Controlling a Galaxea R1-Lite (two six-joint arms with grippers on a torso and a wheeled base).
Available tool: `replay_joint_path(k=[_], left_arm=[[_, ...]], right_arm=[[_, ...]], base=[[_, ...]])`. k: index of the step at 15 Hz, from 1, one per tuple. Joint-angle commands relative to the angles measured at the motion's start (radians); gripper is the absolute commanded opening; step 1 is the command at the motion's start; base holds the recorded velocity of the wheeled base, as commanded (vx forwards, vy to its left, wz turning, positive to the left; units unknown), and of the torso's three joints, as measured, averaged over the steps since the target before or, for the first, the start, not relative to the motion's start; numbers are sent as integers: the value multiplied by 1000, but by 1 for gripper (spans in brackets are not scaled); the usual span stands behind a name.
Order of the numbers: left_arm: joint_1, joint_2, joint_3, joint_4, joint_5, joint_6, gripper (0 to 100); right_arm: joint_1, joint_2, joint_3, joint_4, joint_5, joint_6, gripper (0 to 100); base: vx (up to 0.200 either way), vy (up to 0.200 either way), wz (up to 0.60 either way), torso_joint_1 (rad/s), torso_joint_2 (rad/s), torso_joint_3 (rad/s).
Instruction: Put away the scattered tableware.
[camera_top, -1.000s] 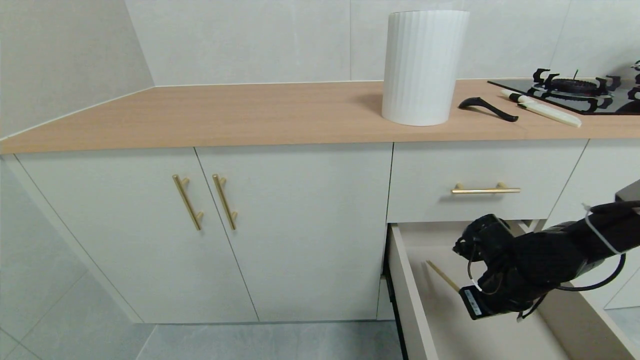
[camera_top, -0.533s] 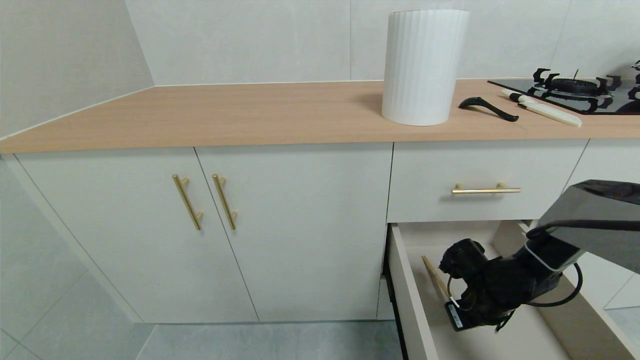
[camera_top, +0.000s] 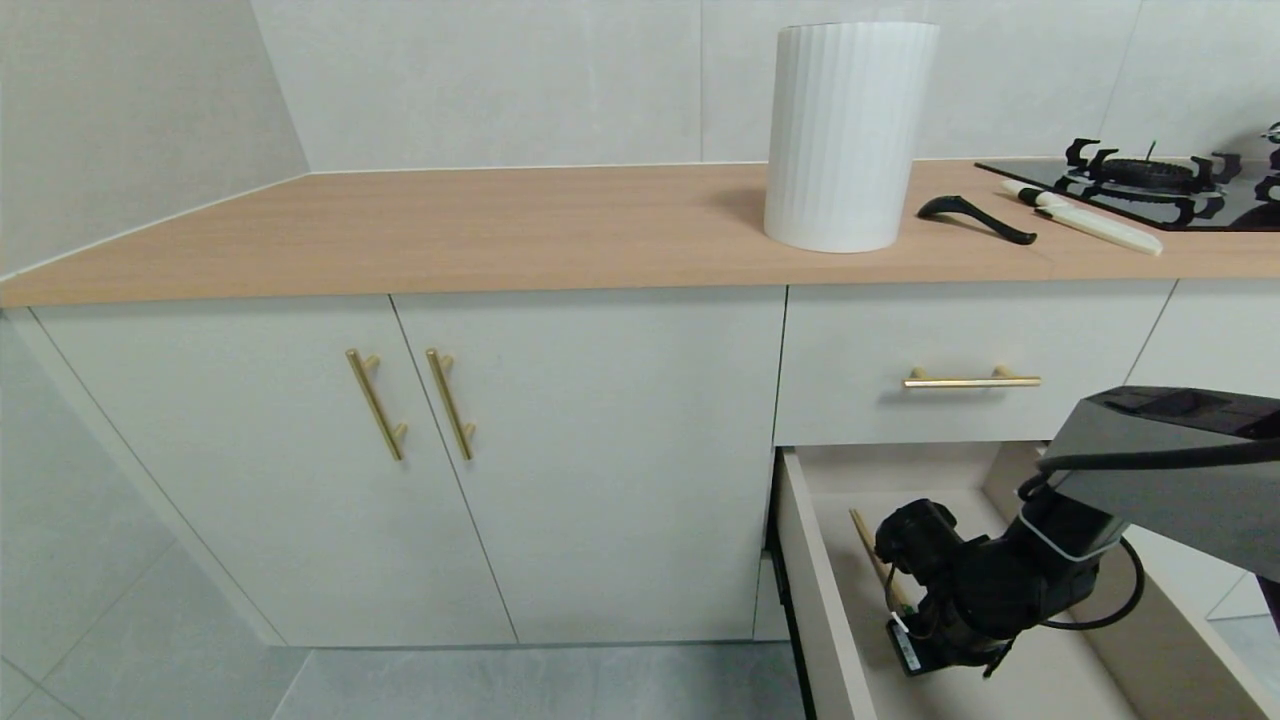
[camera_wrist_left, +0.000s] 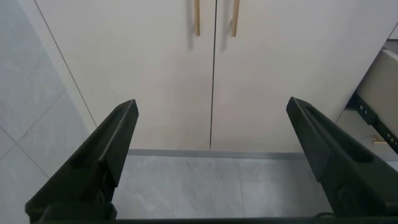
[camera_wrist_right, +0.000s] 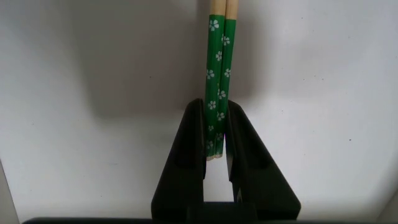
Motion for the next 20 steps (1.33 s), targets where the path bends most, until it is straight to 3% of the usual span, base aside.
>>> replay_joint_path(k=[1,4,5,12,16,18,20], left_arm=[[0,0,0,0,0,0,100],[0,0,0,0,0,0,100],[0,0,0,0,0,0,100],[0,0,0,0,0,0,100],[0,0,0,0,0,0,100],[0,0,0,0,0,0,100],[0,0,0,0,0,0,100]], right_arm=[[0,9,1,3,2,0,0],[0,9,-1,1,2,0,0],[0,9,-1,1,2,0,100],[0,-9,2,1,2,1,100],[-46,-388,87,14,43,-15,100],[-128,-635,61,144,51,-72,100],[-204,-733,12,218,98,-98,100]], base=[[0,0,0,0,0,0],[0,0,0,0,0,0],[0,0,0,0,0,0],[0,0,0,0,0,0],[0,0,0,0,0,0],[0,0,0,0,0,0],[0,0,0,0,0,0]])
